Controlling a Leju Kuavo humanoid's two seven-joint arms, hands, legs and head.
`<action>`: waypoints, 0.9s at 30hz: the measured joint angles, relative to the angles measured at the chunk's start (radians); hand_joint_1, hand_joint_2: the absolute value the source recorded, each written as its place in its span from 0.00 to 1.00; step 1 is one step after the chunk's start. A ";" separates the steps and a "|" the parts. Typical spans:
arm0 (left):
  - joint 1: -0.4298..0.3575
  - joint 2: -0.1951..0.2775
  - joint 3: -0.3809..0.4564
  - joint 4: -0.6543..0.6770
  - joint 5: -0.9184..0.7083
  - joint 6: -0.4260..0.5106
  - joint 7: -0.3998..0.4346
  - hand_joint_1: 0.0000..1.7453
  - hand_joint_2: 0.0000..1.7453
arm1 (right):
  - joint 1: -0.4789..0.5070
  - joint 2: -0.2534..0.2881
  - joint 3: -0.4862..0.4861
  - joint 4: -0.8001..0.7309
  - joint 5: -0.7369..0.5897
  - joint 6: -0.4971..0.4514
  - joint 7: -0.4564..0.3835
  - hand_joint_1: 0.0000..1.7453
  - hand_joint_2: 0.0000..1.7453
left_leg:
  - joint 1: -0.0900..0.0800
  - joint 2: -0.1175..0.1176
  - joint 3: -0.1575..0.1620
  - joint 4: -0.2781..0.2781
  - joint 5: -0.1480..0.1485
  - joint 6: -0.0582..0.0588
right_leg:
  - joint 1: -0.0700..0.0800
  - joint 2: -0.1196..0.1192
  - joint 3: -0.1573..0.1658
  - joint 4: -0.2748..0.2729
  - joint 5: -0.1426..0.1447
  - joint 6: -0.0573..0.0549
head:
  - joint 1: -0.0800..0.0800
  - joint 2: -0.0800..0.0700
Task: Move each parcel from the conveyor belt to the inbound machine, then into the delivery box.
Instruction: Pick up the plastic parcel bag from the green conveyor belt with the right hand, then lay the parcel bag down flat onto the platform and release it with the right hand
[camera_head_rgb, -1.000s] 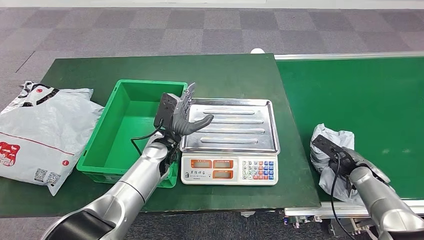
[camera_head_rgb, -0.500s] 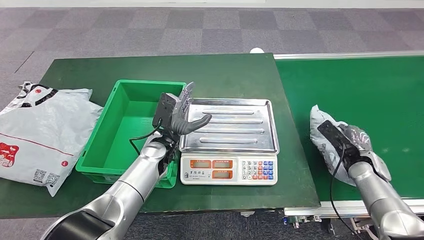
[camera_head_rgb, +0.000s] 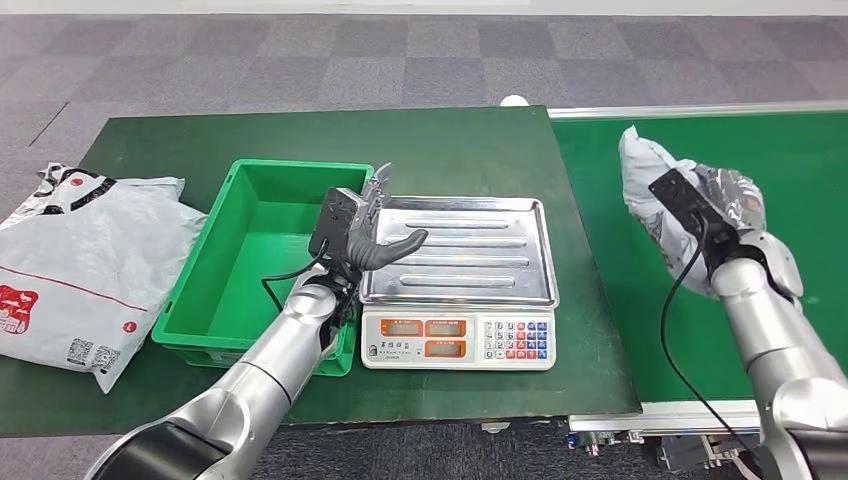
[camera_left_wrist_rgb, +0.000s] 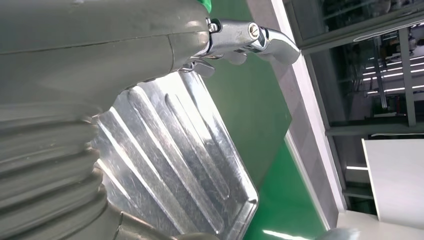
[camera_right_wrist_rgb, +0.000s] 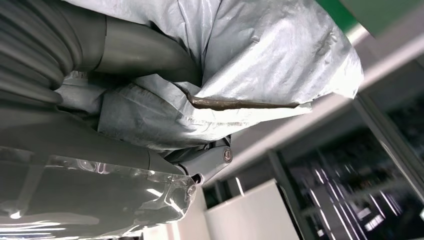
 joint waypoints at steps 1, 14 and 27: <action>0.000 -0.003 0.000 0.002 -0.001 0.000 0.000 0.00 1.00 | -0.023 0.004 0.000 0.011 0.000 0.002 -0.006 1.00 1.00 | 0.000 0.000 0.000 0.000 0.000 0.000 | 0.000 0.000 0.000 0.000 0.000 0.000 | 0.000 0.000; -0.004 -0.013 0.001 0.010 -0.004 -0.009 0.001 0.00 1.00 | -0.104 0.065 0.025 0.062 0.017 0.011 -0.018 1.00 1.00 | 0.000 0.000 -0.001 0.000 0.000 0.000 | 0.000 0.001 -0.001 0.000 0.000 0.000 | 0.000 0.000; -0.038 -0.070 -0.017 0.042 0.072 -0.033 0.056 0.00 1.00 | -0.149 0.224 0.222 0.040 -0.028 0.009 0.000 1.00 1.00 | 0.001 0.000 -0.001 0.000 0.001 -0.001 | 0.001 0.000 -0.001 0.001 0.000 0.000 | 0.000 0.000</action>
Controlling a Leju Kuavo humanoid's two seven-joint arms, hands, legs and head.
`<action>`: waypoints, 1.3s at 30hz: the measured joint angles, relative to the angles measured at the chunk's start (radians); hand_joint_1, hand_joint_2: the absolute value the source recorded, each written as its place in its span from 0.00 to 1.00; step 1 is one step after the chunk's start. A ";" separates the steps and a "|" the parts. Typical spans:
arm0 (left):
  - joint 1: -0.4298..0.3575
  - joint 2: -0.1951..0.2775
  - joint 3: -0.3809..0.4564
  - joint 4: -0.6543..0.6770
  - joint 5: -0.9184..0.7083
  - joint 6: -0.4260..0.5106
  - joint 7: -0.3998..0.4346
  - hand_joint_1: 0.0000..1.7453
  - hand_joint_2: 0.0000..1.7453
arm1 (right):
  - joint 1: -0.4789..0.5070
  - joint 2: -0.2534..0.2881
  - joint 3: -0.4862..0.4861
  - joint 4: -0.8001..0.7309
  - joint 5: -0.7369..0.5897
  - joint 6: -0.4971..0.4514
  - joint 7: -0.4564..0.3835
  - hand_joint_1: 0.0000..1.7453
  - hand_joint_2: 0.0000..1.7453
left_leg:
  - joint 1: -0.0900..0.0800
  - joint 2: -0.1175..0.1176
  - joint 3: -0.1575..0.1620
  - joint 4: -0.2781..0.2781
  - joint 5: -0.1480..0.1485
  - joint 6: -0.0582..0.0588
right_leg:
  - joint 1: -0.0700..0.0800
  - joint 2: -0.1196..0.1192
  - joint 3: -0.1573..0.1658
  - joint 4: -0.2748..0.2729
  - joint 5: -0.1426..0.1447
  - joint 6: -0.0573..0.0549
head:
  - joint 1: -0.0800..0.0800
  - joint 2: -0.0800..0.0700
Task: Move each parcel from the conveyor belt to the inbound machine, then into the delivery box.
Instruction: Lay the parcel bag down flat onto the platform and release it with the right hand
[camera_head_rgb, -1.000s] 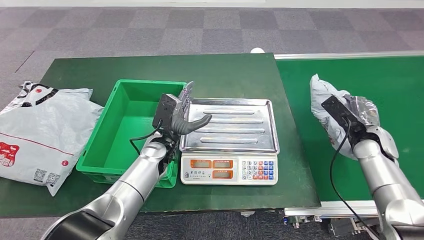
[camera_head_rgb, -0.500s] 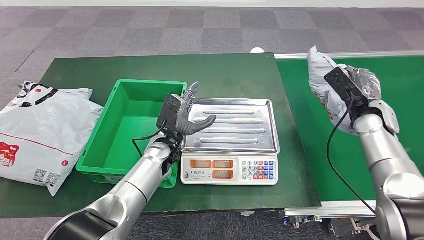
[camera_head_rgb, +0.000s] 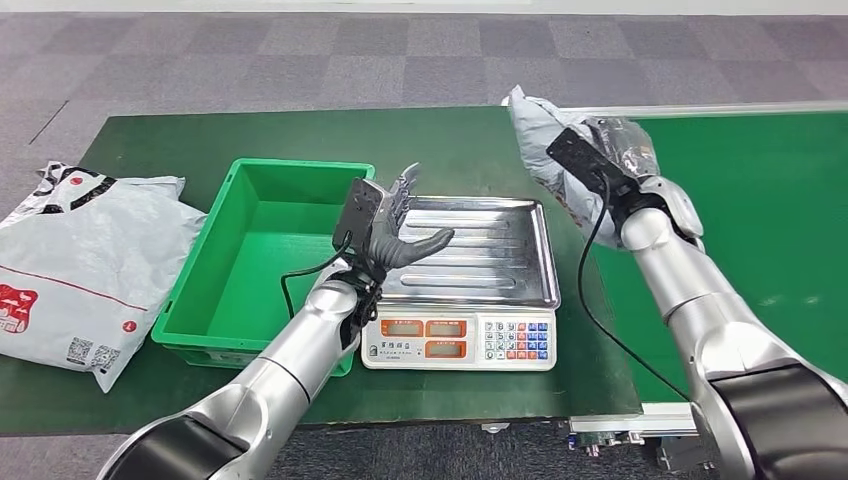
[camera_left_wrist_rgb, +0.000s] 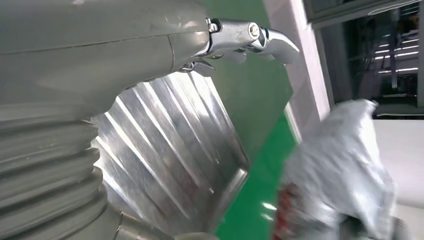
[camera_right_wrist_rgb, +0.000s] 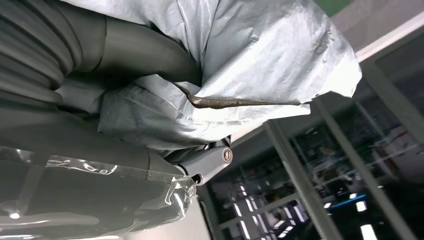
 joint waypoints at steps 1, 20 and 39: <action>-0.004 -0.002 -0.011 0.002 0.018 0.000 0.005 0.00 1.00 | 0.009 0.007 0.023 -0.010 0.006 -0.009 0.009 1.00 1.00 | 0.000 0.000 0.000 0.000 0.000 0.000 | 0.000 0.000 0.000 0.000 0.000 0.000 | 0.000 0.000; -0.046 -0.006 -0.087 0.029 0.091 0.000 0.015 0.00 1.00 | 0.228 0.076 0.216 -0.287 0.001 0.082 0.105 1.00 1.00 | 0.000 0.001 0.000 0.000 0.000 0.000 | 0.001 0.001 0.000 0.000 0.000 0.000 | 0.000 0.000; -0.049 -0.006 -0.130 0.025 0.133 0.001 0.026 0.00 1.00 | 0.275 0.137 0.161 -0.388 0.047 0.059 0.146 0.00 1.00 | 0.000 0.001 0.000 0.000 0.000 0.000 | 0.000 0.002 -0.001 0.000 0.000 0.000 | 0.000 0.000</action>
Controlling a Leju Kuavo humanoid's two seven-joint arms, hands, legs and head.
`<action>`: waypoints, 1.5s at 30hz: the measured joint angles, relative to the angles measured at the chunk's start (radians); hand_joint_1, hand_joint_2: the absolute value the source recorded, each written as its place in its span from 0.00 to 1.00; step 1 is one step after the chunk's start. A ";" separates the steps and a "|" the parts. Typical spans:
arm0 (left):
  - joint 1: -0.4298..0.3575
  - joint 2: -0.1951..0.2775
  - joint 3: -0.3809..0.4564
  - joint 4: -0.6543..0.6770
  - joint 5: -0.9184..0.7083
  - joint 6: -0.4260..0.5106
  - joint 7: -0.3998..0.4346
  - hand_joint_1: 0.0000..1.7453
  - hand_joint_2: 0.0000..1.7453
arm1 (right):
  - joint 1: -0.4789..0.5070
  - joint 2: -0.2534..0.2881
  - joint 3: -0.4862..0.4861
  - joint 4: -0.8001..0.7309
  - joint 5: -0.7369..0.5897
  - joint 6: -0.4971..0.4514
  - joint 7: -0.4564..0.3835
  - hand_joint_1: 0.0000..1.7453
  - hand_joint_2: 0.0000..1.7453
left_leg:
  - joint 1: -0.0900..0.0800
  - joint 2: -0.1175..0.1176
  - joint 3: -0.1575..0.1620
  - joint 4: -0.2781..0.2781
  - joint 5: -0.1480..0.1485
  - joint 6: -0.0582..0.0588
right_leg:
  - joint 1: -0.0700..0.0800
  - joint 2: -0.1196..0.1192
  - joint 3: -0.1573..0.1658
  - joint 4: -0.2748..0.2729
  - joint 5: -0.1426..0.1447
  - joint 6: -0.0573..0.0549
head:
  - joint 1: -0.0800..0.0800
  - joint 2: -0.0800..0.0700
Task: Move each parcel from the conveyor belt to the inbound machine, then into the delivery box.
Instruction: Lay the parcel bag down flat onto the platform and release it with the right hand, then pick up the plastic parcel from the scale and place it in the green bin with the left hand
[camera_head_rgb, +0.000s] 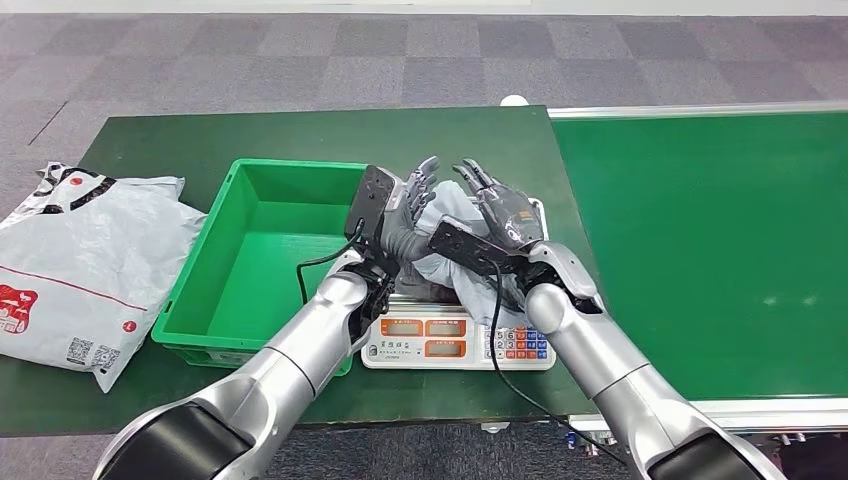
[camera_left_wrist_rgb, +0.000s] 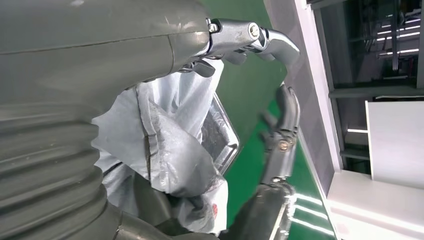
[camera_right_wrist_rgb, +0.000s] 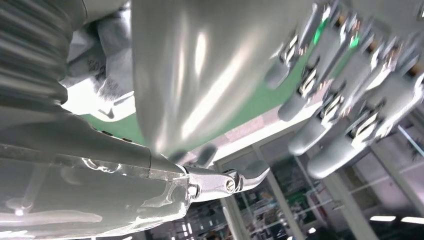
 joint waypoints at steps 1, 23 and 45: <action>0.000 0.000 -0.005 0.000 0.004 0.001 0.000 0.00 1.00 | 0.004 -0.001 -0.012 -0.004 0.002 -0.001 -0.003 0.00 1.00 | 0.000 0.000 0.000 0.000 0.000 0.000 | 0.000 0.000 0.000 0.000 0.000 0.000 | 0.000 0.000; -0.002 0.005 -0.011 0.010 -0.013 0.010 -0.025 0.00 1.00 | 0.056 -0.146 -0.290 -0.043 -0.680 0.155 -0.276 0.00 1.00 | -0.001 -0.001 0.000 0.000 0.000 0.001 | -0.001 -0.001 0.000 0.000 0.000 0.000 | 0.000 0.000; -0.001 0.008 -0.012 0.012 -0.089 0.062 -0.029 0.00 1.00 | 0.057 -0.162 -0.314 0.043 -0.814 0.187 -0.335 0.00 1.00 | -0.001 0.000 0.000 0.000 0.000 0.001 | -0.001 0.000 0.001 0.000 0.000 0.000 | 0.000 0.000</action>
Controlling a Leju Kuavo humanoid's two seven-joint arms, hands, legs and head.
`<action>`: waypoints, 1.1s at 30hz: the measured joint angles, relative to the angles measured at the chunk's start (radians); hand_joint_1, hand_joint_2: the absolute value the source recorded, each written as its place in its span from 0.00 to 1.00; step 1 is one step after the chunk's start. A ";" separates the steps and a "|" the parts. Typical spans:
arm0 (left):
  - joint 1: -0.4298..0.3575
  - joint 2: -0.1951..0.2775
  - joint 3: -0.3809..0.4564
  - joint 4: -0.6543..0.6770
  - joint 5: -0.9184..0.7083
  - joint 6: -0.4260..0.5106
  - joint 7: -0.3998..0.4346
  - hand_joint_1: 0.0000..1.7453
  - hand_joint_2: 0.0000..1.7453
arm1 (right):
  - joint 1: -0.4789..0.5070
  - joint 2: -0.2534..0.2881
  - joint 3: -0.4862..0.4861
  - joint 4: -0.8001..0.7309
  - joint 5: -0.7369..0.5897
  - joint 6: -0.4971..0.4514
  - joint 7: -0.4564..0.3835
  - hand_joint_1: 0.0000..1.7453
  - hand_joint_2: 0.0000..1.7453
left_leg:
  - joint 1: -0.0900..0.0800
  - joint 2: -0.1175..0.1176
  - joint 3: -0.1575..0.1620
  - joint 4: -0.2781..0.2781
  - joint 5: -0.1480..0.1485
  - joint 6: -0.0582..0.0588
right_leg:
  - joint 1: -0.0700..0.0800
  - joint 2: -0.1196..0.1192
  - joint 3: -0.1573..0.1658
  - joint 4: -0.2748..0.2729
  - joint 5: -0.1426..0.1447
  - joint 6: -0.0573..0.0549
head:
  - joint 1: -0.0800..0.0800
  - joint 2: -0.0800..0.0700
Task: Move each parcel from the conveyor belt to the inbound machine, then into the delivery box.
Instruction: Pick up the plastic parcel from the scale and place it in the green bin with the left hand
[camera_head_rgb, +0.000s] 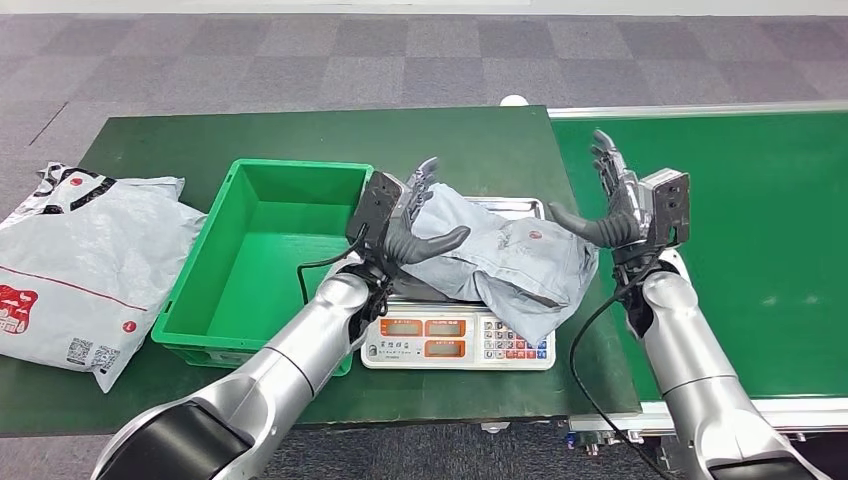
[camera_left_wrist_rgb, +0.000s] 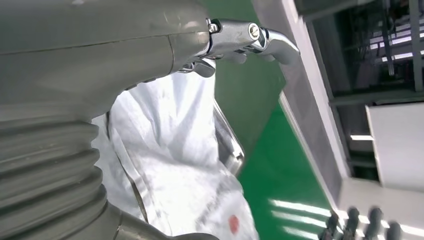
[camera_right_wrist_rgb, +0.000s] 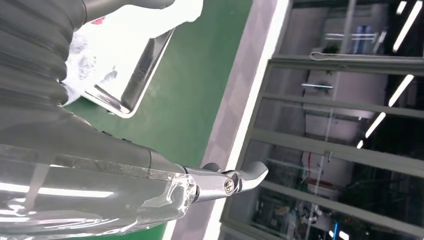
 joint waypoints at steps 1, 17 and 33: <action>0.000 0.001 -0.001 0.001 -0.022 0.015 0.000 0.00 1.00 | 0.002 0.002 -0.001 0.012 -0.015 0.006 -0.015 0.00 1.00 | 0.000 0.000 0.000 0.000 0.000 0.000 | 0.000 0.000 0.000 0.000 0.000 0.000 | 0.000 0.000; -0.061 0.077 -0.172 0.042 -0.548 -0.031 0.105 0.00 1.00 | -0.009 0.078 -0.110 0.168 -0.035 -0.024 -0.101 0.00 0.00 | 0.000 0.000 0.000 0.000 0.000 0.000 | 0.000 0.000 0.000 0.000 0.000 0.000 | 0.000 0.000; -0.115 0.092 -0.347 0.095 -0.798 -0.126 0.172 0.00 1.00 | -0.070 0.128 -0.123 0.217 -0.060 0.137 -0.018 0.00 1.00 | 0.001 0.000 0.000 0.000 0.000 0.000 | 0.001 0.000 0.000 0.000 0.000 0.000 | 0.000 0.000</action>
